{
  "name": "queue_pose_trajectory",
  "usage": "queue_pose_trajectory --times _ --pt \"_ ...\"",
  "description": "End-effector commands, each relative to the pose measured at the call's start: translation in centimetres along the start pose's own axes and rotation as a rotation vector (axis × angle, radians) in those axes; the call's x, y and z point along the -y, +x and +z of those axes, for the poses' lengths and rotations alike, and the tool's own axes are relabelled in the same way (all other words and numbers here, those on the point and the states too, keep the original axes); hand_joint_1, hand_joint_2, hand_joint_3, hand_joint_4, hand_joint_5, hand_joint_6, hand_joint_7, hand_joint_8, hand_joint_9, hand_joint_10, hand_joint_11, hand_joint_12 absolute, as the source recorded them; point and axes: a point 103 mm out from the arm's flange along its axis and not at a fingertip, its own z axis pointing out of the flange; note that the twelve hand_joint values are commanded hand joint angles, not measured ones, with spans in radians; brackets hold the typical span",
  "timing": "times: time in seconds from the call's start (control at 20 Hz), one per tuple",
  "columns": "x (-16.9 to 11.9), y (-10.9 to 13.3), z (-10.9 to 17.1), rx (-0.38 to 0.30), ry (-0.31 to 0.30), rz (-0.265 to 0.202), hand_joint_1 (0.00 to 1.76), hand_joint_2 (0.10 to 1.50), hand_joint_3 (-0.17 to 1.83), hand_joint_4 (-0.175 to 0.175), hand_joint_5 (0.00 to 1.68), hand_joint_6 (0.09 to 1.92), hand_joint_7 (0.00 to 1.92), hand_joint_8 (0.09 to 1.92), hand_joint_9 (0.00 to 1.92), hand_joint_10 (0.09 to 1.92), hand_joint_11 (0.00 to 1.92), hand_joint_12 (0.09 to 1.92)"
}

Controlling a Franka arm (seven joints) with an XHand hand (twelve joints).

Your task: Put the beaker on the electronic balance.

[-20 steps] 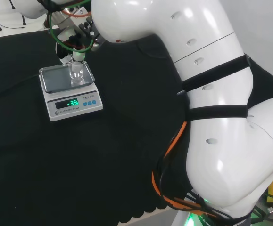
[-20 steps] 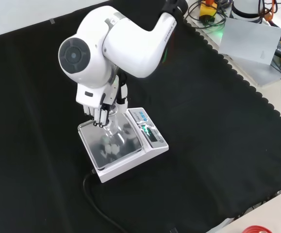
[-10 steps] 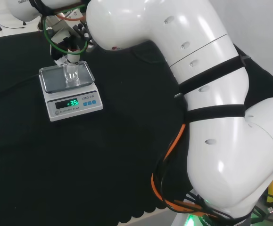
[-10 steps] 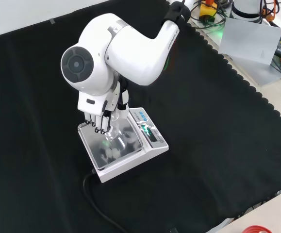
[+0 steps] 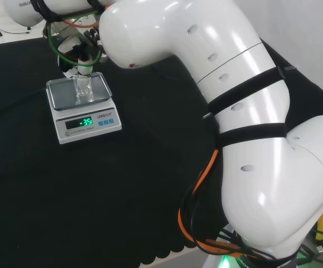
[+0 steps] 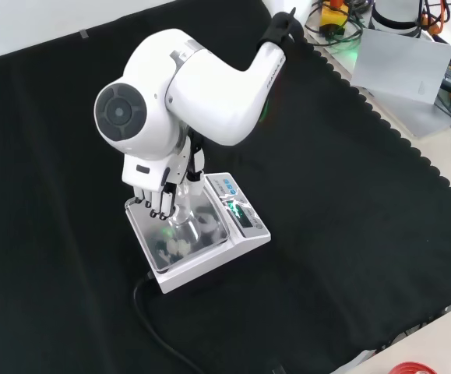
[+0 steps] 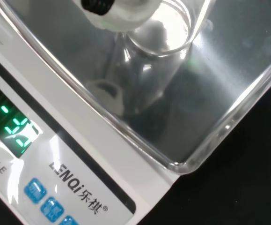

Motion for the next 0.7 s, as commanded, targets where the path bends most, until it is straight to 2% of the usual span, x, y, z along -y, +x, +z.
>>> queue_pose_trajectory --times 0.05,0.5,0.55,0.65,0.7 --pt "-0.38 0.27 0.54 -0.006 0.021 -0.009 1.12 1.20 0.00 -0.175 0.83 1.24 0.78 0.83 1.00 0.83 0.87 1.01" --pt "-0.24 0.08 0.39 -0.029 0.019 -0.003 1.11 1.20 0.00 -0.174 0.81 1.26 0.75 0.83 0.98 0.83 0.87 1.02" --pt "-0.23 0.01 0.43 -0.038 0.021 -0.003 1.10 1.21 0.01 -0.158 0.80 1.28 0.71 0.82 0.96 0.82 0.85 1.05" --pt "-0.18 -0.02 0.51 -0.035 0.017 0.003 1.09 1.19 -0.07 -0.091 0.71 1.11 0.64 0.79 0.94 0.77 0.78 1.11" --pt "-0.14 -0.03 0.58 -0.033 0.018 0.004 1.06 1.17 -0.12 -0.071 0.67 1.04 0.60 0.77 0.91 0.74 0.73 1.15"
